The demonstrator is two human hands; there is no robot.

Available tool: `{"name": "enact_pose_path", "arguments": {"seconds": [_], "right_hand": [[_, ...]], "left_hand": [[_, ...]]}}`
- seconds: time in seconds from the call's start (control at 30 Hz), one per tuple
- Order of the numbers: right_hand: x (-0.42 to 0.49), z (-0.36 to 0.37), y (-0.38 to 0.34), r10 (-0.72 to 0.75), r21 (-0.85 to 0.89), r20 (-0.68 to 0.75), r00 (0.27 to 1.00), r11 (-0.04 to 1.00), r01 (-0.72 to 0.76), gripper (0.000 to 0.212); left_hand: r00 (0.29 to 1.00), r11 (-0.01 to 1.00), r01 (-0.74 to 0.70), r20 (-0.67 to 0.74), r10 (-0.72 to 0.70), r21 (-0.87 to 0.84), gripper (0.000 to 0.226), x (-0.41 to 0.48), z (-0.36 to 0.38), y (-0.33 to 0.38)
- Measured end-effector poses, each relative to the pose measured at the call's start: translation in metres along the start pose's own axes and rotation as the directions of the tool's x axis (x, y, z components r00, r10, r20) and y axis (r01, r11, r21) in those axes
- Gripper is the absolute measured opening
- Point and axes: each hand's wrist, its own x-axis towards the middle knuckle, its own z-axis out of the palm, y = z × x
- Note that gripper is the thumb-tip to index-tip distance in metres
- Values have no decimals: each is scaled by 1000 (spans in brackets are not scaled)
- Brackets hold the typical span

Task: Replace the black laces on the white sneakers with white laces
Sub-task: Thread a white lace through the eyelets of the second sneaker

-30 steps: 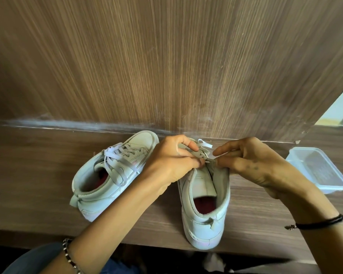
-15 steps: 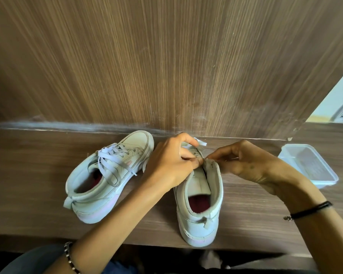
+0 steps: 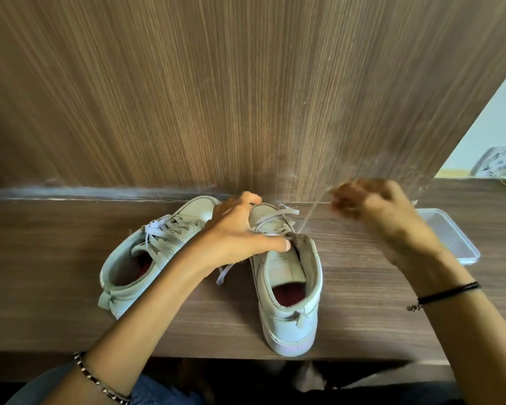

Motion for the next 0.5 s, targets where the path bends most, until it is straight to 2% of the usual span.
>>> {"name": "enact_pose_path", "arguments": {"seconds": [0.03,0.07,0.1,0.13,0.17,0.2,0.23,0.27,0.3,0.33,0.37,0.43,0.5], "right_hand": [[3,-3,-5,48,277,-69,996,960,-27,22],[6,-8,-12,127,576,-110,986,817,-41,23],[9,-14,-16,182,802,-120,976,597,-12,23],[11,-21,-17,202,919,-117,972,393,28,23],[12,-25,-17,203,955,-99,974,296,35,22],[12,-26,-16,213,936,-76,974,351,-4,22],[12,-27,-13,234,840,-84,969,540,-58,20],[11,-27,-8,227,614,-124,966,782,-105,21],[9,-25,-2,178,293,-137,974,947,-131,23],[5,-23,1,123,-9,-95,988,992,-125,25],[3,-20,4,114,-218,-1,993,970,-111,25],[-5,-10,5,208,-431,256,944,899,-81,29],[-13,-1,4,277,-536,393,877,844,-26,39]], "left_hand": [[1000,1000,10,4,-10,-4,102,0,0,1],[1000,1000,18,10,-18,-11,104,0,0,1],[999,999,27,23,-26,-20,103,-1,1,1],[999,999,36,37,-34,-36,99,-1,2,1],[998,998,43,51,-41,-45,93,-2,3,1],[997,998,50,59,-47,-48,85,-2,3,0],[997,998,55,63,-52,-42,78,-2,3,0],[997,998,57,63,-55,-35,72,-2,2,-2],[996,998,59,66,-58,-28,68,-2,1,-2],[996,998,58,71,-56,-17,66,-2,0,-2],[996,998,54,78,-54,-6,65,-2,-1,-1],[995,999,45,87,-45,1,61,-3,-2,0],[995,999,46,87,-46,1,57,-3,-1,1]]}}
